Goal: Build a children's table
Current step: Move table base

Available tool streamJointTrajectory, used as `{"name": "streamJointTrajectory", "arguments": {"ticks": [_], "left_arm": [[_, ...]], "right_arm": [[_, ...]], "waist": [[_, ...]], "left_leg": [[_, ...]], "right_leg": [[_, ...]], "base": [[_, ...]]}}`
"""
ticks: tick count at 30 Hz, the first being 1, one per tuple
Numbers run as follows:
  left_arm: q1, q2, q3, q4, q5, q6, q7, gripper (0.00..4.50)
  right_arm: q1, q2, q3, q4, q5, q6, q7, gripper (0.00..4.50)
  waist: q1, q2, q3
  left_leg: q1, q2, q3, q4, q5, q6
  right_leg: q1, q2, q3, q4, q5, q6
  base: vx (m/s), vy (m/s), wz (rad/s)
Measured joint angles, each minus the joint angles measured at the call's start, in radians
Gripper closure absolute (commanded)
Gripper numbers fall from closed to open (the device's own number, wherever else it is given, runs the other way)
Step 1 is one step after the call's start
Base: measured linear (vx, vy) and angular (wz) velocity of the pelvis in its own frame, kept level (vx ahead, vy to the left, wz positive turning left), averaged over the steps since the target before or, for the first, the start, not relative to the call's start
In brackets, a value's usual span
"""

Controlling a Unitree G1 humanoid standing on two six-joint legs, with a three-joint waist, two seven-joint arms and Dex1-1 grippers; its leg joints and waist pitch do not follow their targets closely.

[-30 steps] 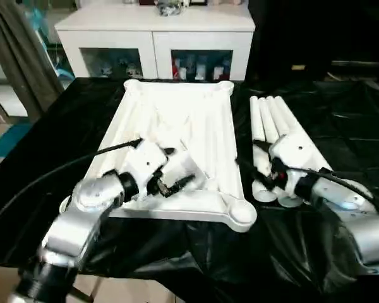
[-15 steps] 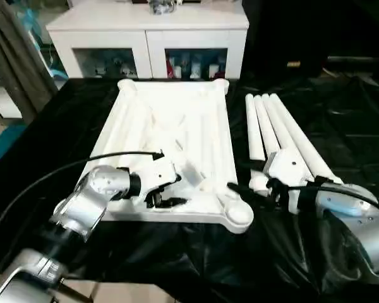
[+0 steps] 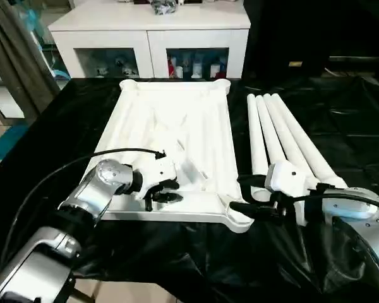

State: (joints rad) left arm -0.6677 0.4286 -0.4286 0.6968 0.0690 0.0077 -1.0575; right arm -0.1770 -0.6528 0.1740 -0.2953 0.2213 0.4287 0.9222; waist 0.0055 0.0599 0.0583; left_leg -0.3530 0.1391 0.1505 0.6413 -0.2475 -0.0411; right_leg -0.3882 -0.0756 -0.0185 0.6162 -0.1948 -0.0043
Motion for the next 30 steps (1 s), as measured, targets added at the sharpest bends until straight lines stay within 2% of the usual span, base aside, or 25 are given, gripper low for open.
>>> {"name": "streamJointTrajectory", "arguments": {"ticks": [6,7,15,17,20,30], "left_arm": [[-0.010,-0.005,0.007,0.023,0.005,-0.029,0.014,3.66],[-0.010,-0.005,0.011,0.021,0.005,-0.041,0.014,3.87],[-0.010,-0.002,-0.001,0.015,0.061,-0.201,0.052,4.43],[-0.010,0.005,-0.007,0.010,0.084,-0.234,0.074,4.46],[-0.009,0.021,-0.013,-0.005,0.110,-0.269,0.094,4.49],[0.014,0.098,-0.021,-0.066,0.222,-0.342,0.159,4.49]], "right_arm": [[0.000,0.000,0.000,0.001,-0.001,-0.004,0.001,1.64],[0.001,0.000,0.001,0.001,-0.001,-0.004,0.001,1.64],[0.008,0.003,0.029,0.001,-0.024,-0.026,-0.003,1.64],[0.014,0.003,0.029,0.001,-0.024,-0.027,-0.004,1.64],[0.019,0.003,0.029,0.001,-0.025,-0.027,-0.006,1.64],[0.019,0.011,0.032,0.001,-0.036,-0.038,-0.020,1.64]], "waist": [[0.000,0.000,0.000],[0.000,0.000,0.000],[-0.003,0.000,0.001],[-0.003,0.000,0.001],[-0.004,-0.001,0.001],[0.001,-0.002,0.002]], "left_leg": [[0.000,0.000,0.001,0.000,0.000,-0.001],[0.000,0.000,0.001,0.000,0.000,-0.001],[-0.006,0.001,0.002,-0.002,0.002,0.004],[-0.007,0.001,0.002,-0.003,0.003,0.005],[-0.015,0.002,0.002,-0.003,0.003,0.006],[-0.016,0.009,0.007,-0.003,0.004,0.006]], "right_leg": [[0.000,0.000,0.000,0.000,0.000,-0.001],[0.000,0.000,0.000,-0.001,0.000,-0.001],[-0.004,0.000,0.000,-0.005,0.000,0.000],[-0.009,0.000,0.000,-0.005,0.000,0.000],[-0.015,0.000,-0.001,-0.004,0.001,0.000],[-0.017,0.000,-0.009,-0.005,0.001,0.000]], "base": [[0.000,0.000,0.00],[0.000,0.000,0.00],[0.000,0.000,0.00],[0.000,0.000,0.00],[0.000,0.000,0.00],[0.000,0.000,0.00]]}}
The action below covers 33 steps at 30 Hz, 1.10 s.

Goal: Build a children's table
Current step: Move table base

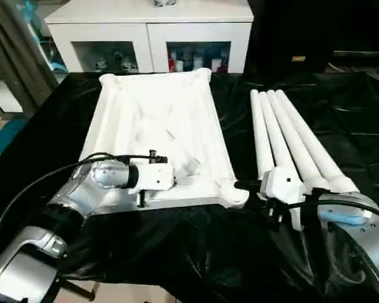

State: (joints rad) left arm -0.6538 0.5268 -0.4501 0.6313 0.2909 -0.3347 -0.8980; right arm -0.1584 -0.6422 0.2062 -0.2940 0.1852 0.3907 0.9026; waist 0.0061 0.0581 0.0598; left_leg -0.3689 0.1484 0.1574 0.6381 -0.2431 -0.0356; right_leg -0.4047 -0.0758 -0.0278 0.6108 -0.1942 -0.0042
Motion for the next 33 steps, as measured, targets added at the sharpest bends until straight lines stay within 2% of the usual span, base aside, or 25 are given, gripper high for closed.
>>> {"name": "streamJointTrajectory", "arguments": {"ticks": [6,11,14,17,27,29,32,33], "left_arm": [[0.032,0.009,0.015,-0.043,-0.013,0.038,0.006,4.49],[0.112,0.011,0.051,-0.164,-0.063,0.148,-0.015,4.49],[0.145,0.011,0.059,-0.224,-0.074,0.205,-0.014,4.49],[0.174,0.008,0.069,-0.270,-0.077,0.253,-0.006,4.49],[0.191,-0.001,0.079,-0.294,-0.069,0.288,0.030,4.49],[0.190,-0.006,0.090,-0.282,-0.071,0.288,0.046,4.03],[0.192,-0.010,0.131,-0.306,-0.105,0.305,0.057,3.92],[0.195,-0.008,0.150,-0.336,-0.122,0.318,0.055,3.66]], "right_arm": [[0.000,0.003,0.004,0.000,-0.004,-0.004,-0.001,1.64],[-0.002,0.006,0.011,0.000,-0.004,-0.005,-0.004,1.64],[-0.003,0.008,0.011,0.000,-0.004,-0.005,-0.005,1.64],[-0.003,0.009,0.011,0.000,-0.004,-0.005,-0.010,1.64],[-0.011,0.023,0.011,0.000,-0.003,-0.005,-0.022,1.64],[-0.017,0.029,0.010,-0.002,-0.001,-0.003,-0.024,1.64],[-0.018,0.043,-0.001,-0.021,0.018,0.013,-0.034,1.64],[-0.020,0.046,-0.007,-0.027,0.029,0.026,-0.039,1.64]], "waist": [[0.000,0.000,0.000],[-0.002,0.000,0.000],[-0.001,0.000,0.000],[-0.002,0.000,0.000],[-0.002,0.000,0.000],[-0.003,0.000,0.000],[-0.001,-0.001,0.001],[0.000,-0.001,0.001]], "left_leg": [[0.000,0.002,0.001,0.000,0.000,0.000],[0.000,0.004,0.003,0.000,0.000,0.000],[0.001,0.008,0.010,0.000,0.001,-0.001],[0.002,0.009,0.012,0.000,0.001,-0.002],[0.002,0.011,0.012,0.000,0.003,-0.005],[0.002,0.011,0.012,0.000,0.003,-0.005],[0.000,0.014,0.012,0.000,0.004,-0.007],[0.000,0.015,0.012,-0.001,0.004,-0.007]], "right_leg": [[0.000,0.000,-0.002,0.000,0.000,0.000],[0.000,0.000,-0.003,0.000,0.000,0.000],[0.001,0.000,-0.004,0.000,0.000,0.000],[0.001,0.000,-0.004,0.001,0.000,0.000],[0.001,0.000,-0.005,0.002,0.000,0.000],[0.001,0.000,-0.006,0.002,0.000,0.000],[0.001,0.000,-0.010,0.002,0.000,0.000],[0.001,0.000,-0.010,0.002,0.000,0.000]], "base": [[0.000,0.000,0.00],[0.000,0.000,0.00],[0.000,0.000,0.00],[0.000,0.000,0.00],[0.000,0.000,0.00],[0.000,0.000,0.00],[0.000,0.000,0.00],[0.000,0.000,0.00]]}}
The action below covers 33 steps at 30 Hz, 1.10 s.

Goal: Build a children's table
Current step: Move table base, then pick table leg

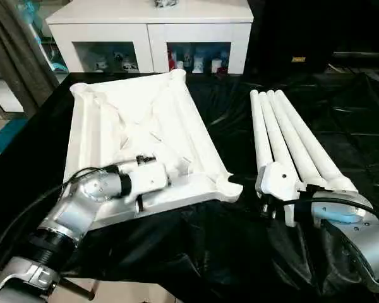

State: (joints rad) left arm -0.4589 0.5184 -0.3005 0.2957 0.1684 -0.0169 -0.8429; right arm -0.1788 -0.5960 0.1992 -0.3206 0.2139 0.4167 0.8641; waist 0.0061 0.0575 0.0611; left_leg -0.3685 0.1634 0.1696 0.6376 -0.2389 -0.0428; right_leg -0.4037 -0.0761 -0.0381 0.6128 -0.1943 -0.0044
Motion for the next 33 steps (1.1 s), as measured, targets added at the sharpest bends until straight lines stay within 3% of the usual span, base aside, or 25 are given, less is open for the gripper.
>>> {"name": "streamJointTrajectory", "arguments": {"ticks": [3,5,11,15,17,19,26,33], "left_arm": [[0.024,0.026,0.062,-0.116,-0.064,0.043,-0.020,3.50],[0.054,0.043,0.090,-0.209,-0.120,0.108,-0.057,3.12],[0.126,0.081,0.151,-0.424,-0.263,0.256,-0.116,3.07],[0.157,0.060,0.190,-0.508,-0.330,0.335,-0.098,3.07],[0.167,0.054,0.198,-0.560,-0.352,0.378,-0.082,3.07],[0.179,0.056,0.207,-0.576,-0.354,0.392,-0.074,3.07],[0.186,0.049,0.213,-0.639,-0.385,0.451,-0.053,3.07],[0.178,0.026,0.194,-0.693,-0.421,0.515,-0.031,3.07]], "right_arm": [[-0.003,0.028,-0.041,-0.037,0.054,0.045,-0.019,1.47],[-0.005,0.042,-0.062,-0.060,0.076,0.067,-0.040,1.28],[-0.052,0.132,-0.115,-0.096,0.121,0.207,-0.169,0.76],[-0.137,0.209,-0.141,-0.061,0.065,0.311,-0.335,0.45],[-0.202,0.256,-0.187,0.004,0.008,0.404,-0.475,0.25],[-0.216,0.259,-0.226,0.037,-0.016,0.445,-0.536,0.10],[-0.233,0.270,-0.248,0.067,-0.033,0.553,-0.620,0.04],[-0.302,0.313,-0.277,0.131,-0.038,0.735,-0.694,0.04]], "waist": [[-0.001,0.000,0.000],[-0.002,-0.002,0.001],[-0.003,-0.014,0.013],[-0.004,-0.018,0.017],[-0.001,-0.025,0.022],[0.003,-0.028,0.023],[-0.001,-0.033,0.027],[0.000,-0.035,0.031]], "left_leg": [[0.001,0.000,0.001,-0.002,0.000,0.000],[0.001,0.000,0.002,-0.003,0.001,-0.002],[0.003,0.001,0.002,-0.007,0.001,-0.008],[0.004,0.000,0.004,-0.013,0.004,-0.013],[0.004,0.001,0.004,-0.017,0.008,-0.018],[0.003,0.001,0.004,-0.021,0.012,-0.019],[0.002,0.002,0.005,-0.033,0.021,-0.016],[0.003,0.004,0.006,-0.035,0.025,-0.019]], "right_leg": [[0.000,0.000,0.000,-0.001,0.000,0.000],[0.000,0.000,0.000,-0.001,0.000,0.000],[0.000,0.000,0.000,-0.001,0.000,0.000],[0.000,0.000,0.000,-0.001,0.000,0.000],[-0.002,0.000,-0.001,-0.001,0.000,0.000],[-0.003,0.001,-0.002,-0.002,-0.001,0.001],[-0.009,0.002,-0.002,-0.002,-0.002,0.001],[-0.010,0.004,-0.002,0.000,-0.001,-0.001]], "base": [[0.000,0.000,0.00],[0.000,0.000,0.00],[0.000,0.000,0.00],[0.000,0.000,0.00],[0.000,0.000,0.00],[0.000,0.000,0.00],[0.000,0.000,0.00],[0.000,0.000,0.00]]}}
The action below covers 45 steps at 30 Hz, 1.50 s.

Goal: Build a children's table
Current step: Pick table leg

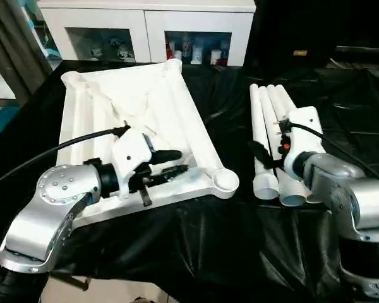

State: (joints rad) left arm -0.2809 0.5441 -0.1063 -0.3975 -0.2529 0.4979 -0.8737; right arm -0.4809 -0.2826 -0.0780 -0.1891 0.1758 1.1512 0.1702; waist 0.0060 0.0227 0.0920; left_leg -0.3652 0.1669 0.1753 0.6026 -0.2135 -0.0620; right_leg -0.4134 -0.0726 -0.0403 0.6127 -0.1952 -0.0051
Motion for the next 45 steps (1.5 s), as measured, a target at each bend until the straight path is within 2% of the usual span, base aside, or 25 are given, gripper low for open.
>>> {"name": "streamJointTrajectory", "arguments": {"ticks": [7,22,35,45], "left_arm": [[0.001,0.004,-0.030,-0.033,-0.027,0.046,-0.014,3.07],[0.006,0.034,-0.072,-0.067,-0.030,0.088,-0.017,3.07],[0.005,0.049,-0.097,-0.104,-0.059,0.113,-0.037,3.07],[-0.005,0.059,-0.109,-0.104,-0.058,0.116,-0.035,3.07]], "right_arm": [[-0.039,0.011,-0.004,0.035,0.006,0.088,-0.008,0.04],[-0.063,0.004,0.008,0.045,0.011,0.170,-0.008,0.04],[-0.073,0.009,0.008,0.100,0.017,0.173,0.007,0.04],[-0.123,0.005,0.041,0.239,0.023,0.170,0.032,0.04]], "waist": [[0.001,0.000,0.002],[0.001,-0.001,0.003],[0.002,-0.001,0.003],[0.006,-0.001,0.003]], "left_leg": [[0.000,0.000,0.000,0.000,0.000,-0.004],[0.000,0.000,0.000,0.000,0.001,-0.005],[0.000,0.000,0.000,0.000,0.001,-0.005],[0.001,0.000,0.000,0.000,0.004,-0.006]], "right_leg": [[0.000,0.000,0.000,0.002,0.000,-0.001],[0.000,0.000,0.000,0.003,0.001,-0.001],[0.000,0.000,0.000,0.004,0.001,-0.001],[0.000,0.000,0.000,0.004,0.002,-0.003]], "base": [[0.000,0.000,0.00],[0.000,0.000,0.00],[0.000,0.000,0.00],[0.000,0.000,0.00]]}}
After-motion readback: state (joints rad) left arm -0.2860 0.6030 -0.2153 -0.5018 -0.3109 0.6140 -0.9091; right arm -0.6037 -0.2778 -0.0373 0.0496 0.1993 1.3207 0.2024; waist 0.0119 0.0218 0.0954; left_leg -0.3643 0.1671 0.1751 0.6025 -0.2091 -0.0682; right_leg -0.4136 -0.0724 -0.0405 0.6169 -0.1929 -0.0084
